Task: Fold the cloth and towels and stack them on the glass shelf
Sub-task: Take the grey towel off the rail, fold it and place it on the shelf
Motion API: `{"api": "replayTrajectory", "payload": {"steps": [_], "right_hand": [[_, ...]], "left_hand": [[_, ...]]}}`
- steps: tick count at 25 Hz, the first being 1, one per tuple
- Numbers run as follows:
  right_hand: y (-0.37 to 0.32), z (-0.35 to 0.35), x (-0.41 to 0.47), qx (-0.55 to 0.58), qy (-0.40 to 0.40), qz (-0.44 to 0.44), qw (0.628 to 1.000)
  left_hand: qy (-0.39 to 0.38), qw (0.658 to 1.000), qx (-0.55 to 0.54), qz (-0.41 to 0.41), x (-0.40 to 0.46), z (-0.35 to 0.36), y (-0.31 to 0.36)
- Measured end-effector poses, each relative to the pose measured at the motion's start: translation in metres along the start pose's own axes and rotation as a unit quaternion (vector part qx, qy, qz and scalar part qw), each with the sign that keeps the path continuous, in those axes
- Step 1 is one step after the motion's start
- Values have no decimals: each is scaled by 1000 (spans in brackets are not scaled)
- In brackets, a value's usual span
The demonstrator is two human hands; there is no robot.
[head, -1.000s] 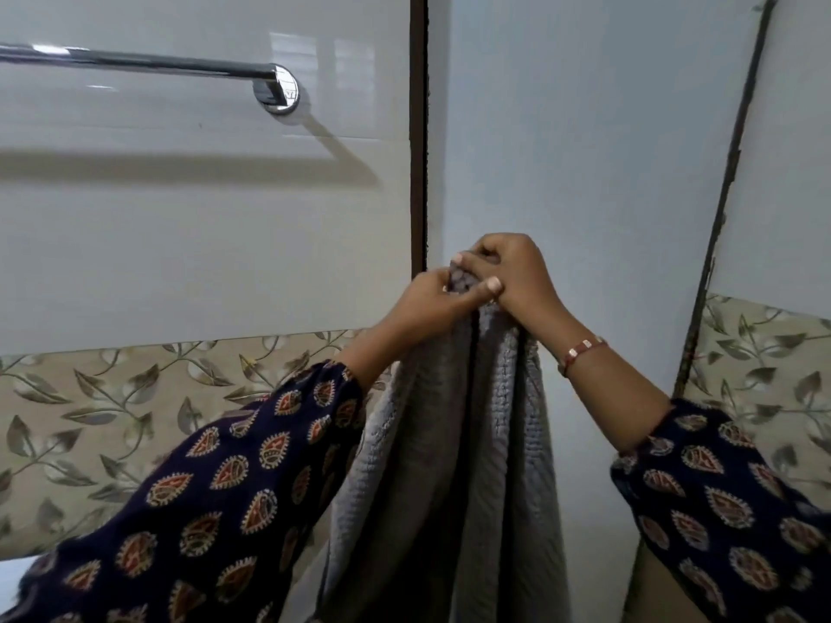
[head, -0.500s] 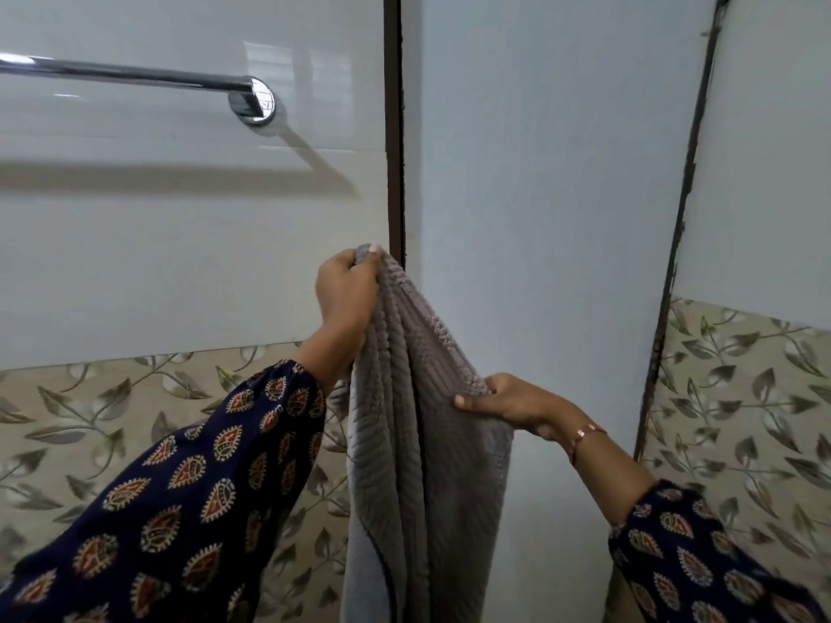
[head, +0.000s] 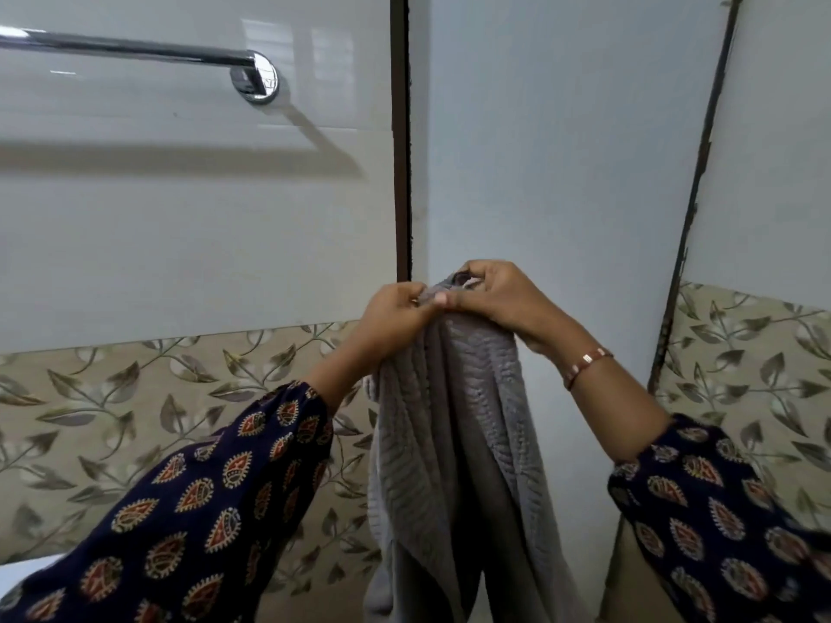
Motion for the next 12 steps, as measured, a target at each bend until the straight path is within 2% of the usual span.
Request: {"api": "replayTrajectory", "payload": {"steps": [3, 4, 6, 8, 10, 12], "right_hand": [[61, 24, -20, 97, -93, 107, 985], [84, 34, -32, 97, -134, 145, 975], [128, 42, -58, 6, -186, 205, 961], [153, 21, -70, -85, -139, 241, 957], [146, -13, -62, -124, -33, 226, 966], [104, -25, -40, -171, -7, 138, 976]], "left_hand": [[83, 996, 36, 1, 5, -21, 0], [113, 993, 26, -2, 5, -29, -1], [176, 984, -13, -19, 4, -48, -10], [207, 978, -5, -34, 5, -66, -21], [168, 983, 42, -53, 5, -65, -20], [26, 995, 74, -53, 4, -33, -8]]}}
Point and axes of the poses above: each hand's wrist, its own x-axis towards the middle knuckle, its own z-axis out of the palm, y = z × x, the point moved 7 cm from there along x, towards the middle knuckle, and after that the axes turned 11 degrees about -x, right-handed, at the moved point
